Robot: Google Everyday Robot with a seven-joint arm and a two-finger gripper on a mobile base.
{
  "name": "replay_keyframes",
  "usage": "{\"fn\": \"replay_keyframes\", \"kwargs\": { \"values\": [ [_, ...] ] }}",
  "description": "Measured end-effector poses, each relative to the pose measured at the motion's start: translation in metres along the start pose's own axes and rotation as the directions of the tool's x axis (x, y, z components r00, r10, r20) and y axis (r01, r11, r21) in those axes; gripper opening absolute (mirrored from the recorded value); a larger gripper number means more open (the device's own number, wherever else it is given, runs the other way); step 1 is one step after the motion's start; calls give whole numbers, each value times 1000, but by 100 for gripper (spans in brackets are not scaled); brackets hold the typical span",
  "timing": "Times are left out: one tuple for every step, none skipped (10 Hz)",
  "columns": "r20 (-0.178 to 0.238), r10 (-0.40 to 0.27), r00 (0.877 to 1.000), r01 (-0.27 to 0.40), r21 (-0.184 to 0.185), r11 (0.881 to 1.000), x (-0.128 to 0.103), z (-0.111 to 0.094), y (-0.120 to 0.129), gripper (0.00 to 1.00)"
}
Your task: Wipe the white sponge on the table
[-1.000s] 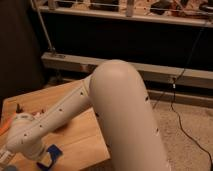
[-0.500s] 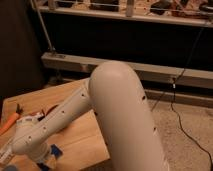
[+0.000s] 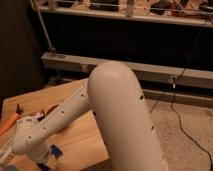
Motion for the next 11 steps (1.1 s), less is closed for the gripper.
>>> {"fn": "replay_keyframes", "kwargs": {
  "values": [
    [1, -12, 1000, 12, -6, 1000, -2, 3, -2, 65],
    [1, -19, 1000, 19, -11, 1000, -1, 5, -2, 65],
    [1, -23, 1000, 23, -15, 1000, -1, 7, -3, 65],
    [3, -30, 1000, 30, -20, 999, 0, 10, -5, 65],
    [4, -31, 1000, 31, -22, 999, 0, 11, -6, 65],
    [6, -33, 999, 33, -24, 999, 0, 13, -8, 65],
    [8, -35, 999, 35, -26, 999, 0, 14, -10, 65],
    [11, -35, 999, 36, -28, 999, 0, 15, -11, 65],
    [14, -34, 999, 35, -29, 999, 1, 16, -11, 65],
    [17, -33, 999, 34, -31, 999, 1, 16, -11, 65],
    [20, -32, 999, 32, -33, 999, 1, 17, -11, 65]
  ]
}}
